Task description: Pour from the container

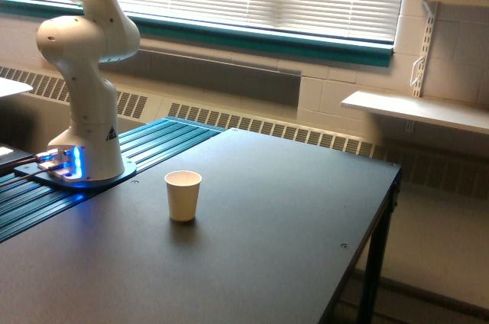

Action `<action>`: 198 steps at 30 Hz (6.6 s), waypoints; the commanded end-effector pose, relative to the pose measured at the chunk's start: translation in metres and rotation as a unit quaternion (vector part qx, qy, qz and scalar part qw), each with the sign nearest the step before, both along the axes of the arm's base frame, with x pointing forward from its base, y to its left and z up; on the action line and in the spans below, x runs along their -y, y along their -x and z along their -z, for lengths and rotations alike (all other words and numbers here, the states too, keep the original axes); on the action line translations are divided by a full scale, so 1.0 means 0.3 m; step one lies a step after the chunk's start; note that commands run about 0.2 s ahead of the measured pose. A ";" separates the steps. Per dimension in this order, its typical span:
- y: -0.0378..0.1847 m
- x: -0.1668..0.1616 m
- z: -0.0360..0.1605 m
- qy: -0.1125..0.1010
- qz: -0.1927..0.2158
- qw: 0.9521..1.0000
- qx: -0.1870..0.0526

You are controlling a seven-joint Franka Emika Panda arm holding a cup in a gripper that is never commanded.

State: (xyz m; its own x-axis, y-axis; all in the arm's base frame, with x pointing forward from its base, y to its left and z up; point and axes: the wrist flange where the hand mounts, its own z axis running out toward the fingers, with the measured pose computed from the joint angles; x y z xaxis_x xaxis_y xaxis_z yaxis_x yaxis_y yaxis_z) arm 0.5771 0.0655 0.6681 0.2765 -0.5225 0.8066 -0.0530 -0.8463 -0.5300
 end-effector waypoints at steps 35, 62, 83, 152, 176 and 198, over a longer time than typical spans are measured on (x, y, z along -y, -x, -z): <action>0.317 0.162 0.524 0.073 0.032 0.923 -0.376; 0.513 0.539 0.770 -0.078 0.031 0.869 -0.488; 0.686 0.667 0.884 0.031 -0.017 0.825 -0.564; 0.833 0.538 1.328 0.369 -0.353 0.602 -0.614; 0.809 0.593 1.322 0.350 -0.343 0.599 -0.633; 0.785 0.670 1.313 0.352 -0.307 0.586 -0.662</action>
